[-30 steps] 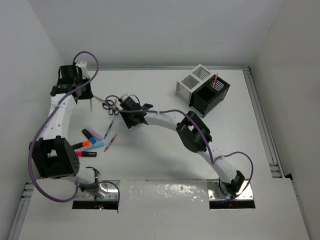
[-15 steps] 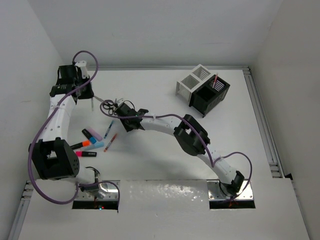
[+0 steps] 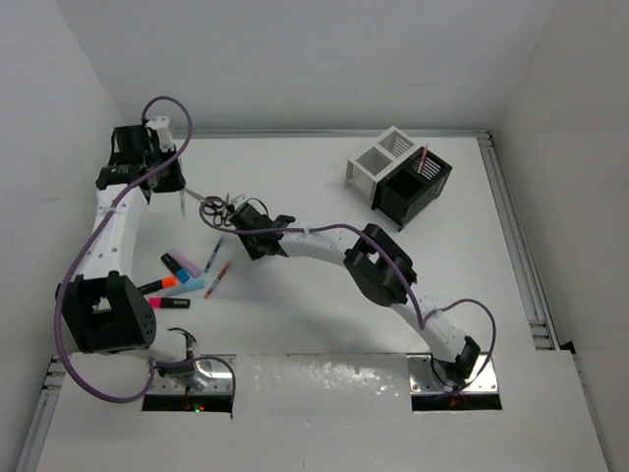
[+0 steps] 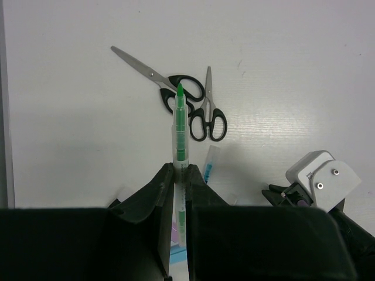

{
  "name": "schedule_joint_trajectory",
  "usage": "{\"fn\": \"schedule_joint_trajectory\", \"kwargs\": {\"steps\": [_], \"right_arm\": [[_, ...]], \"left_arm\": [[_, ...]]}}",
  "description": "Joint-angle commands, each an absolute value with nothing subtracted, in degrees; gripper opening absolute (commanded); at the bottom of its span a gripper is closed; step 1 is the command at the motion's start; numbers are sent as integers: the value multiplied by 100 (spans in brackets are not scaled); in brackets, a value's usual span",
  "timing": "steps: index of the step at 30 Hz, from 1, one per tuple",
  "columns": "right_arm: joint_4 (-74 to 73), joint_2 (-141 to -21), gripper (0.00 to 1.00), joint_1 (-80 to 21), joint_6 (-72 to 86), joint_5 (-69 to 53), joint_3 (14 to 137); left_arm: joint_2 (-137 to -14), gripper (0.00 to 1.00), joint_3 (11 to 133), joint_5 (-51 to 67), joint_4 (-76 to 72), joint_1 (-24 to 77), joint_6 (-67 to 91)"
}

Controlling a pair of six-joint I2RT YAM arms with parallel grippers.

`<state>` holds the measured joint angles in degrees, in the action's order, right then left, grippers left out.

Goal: Sort the stationery into containers
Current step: Close the pen cap on the pen.

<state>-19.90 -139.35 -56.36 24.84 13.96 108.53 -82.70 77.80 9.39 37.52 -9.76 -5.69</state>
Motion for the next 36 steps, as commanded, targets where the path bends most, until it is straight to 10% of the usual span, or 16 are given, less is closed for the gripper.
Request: {"fn": "schedule_joint_trajectory", "kwargs": {"steps": [1, 21, 36], "right_arm": [[-2663, -13975, 0, -5555, 2417, 1099, 10582], [-308, -8344, 0, -2989, 2339, -149, 6935], [1888, -7005, 0, -3436, 3278, 377, 6039]], "left_arm": [[-8051, 0, 8042, 1107, 3674, -993, -536], [-7673, 0, 8508, 2470, 4297, 586, -1292], [-6346, 0, 6179, 2866, 2181, 2548, -238]]}}
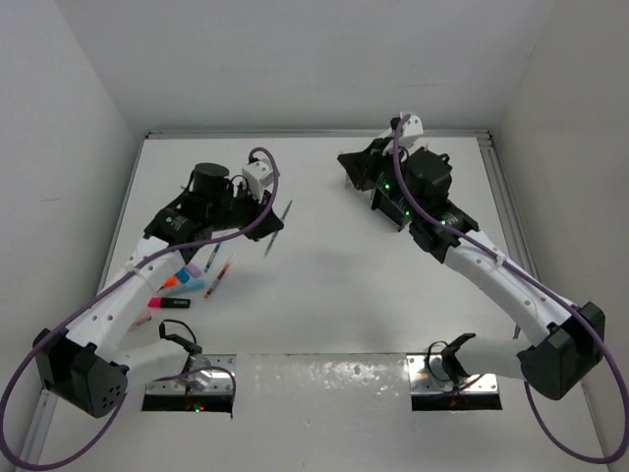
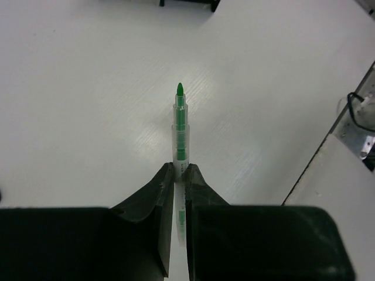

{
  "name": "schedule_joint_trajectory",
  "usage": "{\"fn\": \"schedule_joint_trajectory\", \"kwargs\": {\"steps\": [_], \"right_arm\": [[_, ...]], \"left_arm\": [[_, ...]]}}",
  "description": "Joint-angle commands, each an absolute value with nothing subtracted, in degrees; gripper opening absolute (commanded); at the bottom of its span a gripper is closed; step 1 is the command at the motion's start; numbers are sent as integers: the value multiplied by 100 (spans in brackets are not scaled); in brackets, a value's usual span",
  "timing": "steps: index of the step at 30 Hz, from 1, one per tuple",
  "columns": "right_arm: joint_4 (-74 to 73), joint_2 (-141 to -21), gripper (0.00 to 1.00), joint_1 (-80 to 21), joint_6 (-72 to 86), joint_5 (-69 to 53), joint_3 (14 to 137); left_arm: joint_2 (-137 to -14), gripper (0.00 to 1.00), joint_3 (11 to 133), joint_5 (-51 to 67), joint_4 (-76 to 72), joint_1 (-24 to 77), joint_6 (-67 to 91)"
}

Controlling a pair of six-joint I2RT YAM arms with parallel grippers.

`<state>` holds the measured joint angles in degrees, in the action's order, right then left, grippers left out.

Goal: Sort the stationery into containers
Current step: Close the pen cap on the pen.

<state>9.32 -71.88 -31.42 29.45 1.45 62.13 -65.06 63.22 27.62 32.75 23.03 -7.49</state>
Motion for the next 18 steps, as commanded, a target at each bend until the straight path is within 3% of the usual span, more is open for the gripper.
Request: {"fn": "schedule_joint_trajectory", "kwargs": {"steps": [1, 8, 18], "right_arm": [[2038, -7005, 0, -3524, 3313, 561, 5986], [2847, -7286, 0, -4306, 3042, 1159, 5809], [2997, -7427, 0, -4553, 2804, 1450, 5704]], "left_arm": [[-6415, 0, 6153, 2822, 1962, 2627, -63], [-6627, 0, 5854, 3032, 1117, 2865, 1159], [-6530, 0, 5783, 2936, 704, 2865, 1353]]}}
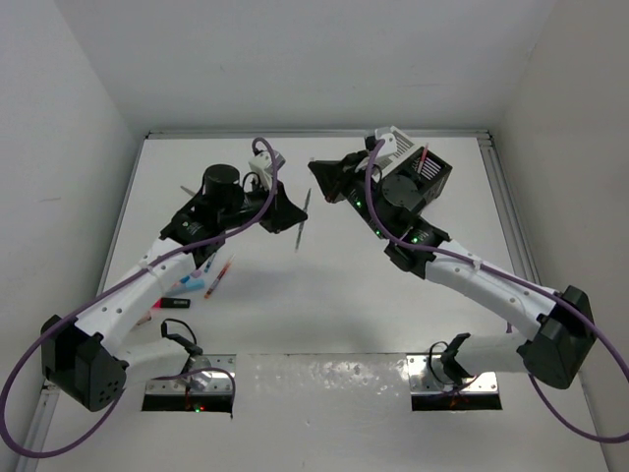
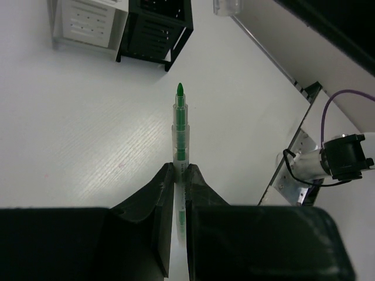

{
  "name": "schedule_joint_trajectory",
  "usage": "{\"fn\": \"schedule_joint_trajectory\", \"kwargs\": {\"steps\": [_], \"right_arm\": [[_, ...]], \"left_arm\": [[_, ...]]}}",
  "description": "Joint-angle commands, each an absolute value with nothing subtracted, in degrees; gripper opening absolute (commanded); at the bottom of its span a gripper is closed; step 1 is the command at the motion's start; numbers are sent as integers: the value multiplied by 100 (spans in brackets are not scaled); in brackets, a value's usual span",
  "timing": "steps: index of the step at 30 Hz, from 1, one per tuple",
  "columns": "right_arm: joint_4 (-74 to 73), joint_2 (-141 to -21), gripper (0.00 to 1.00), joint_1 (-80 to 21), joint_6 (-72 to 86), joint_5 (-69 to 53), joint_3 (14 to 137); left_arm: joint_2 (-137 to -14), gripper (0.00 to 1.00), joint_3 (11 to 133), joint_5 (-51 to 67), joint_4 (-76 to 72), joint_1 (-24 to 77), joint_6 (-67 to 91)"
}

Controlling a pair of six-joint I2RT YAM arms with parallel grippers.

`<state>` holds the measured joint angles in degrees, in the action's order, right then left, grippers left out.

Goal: Sort the stationery into containers
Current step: Close the pen cap on the pen.

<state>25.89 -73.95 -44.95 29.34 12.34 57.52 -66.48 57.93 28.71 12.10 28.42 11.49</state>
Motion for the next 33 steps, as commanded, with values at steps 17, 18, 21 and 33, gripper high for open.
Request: {"fn": "schedule_joint_trajectory", "kwargs": {"steps": [17, 18, 21, 33], "right_arm": [[2900, -7664, 0, -4676, 2813, 1521, 5678], [2892, -7690, 0, -4676, 2813, 1521, 5669], [2883, -7708, 0, -4676, 2830, 1521, 5652], [2900, -7857, 0, -4711, 2953, 1494, 5643]], "left_arm": [[-6504, 0, 5731, 2883, 536, 2751, 1468], [-6495, 0, 5722, 2874, 527, 2742, 1485], [-6460, 0, 5704, 2865, 501, 2672, 1538], [-6469, 0, 5643, 2813, 404, 2593, 1626]]}}
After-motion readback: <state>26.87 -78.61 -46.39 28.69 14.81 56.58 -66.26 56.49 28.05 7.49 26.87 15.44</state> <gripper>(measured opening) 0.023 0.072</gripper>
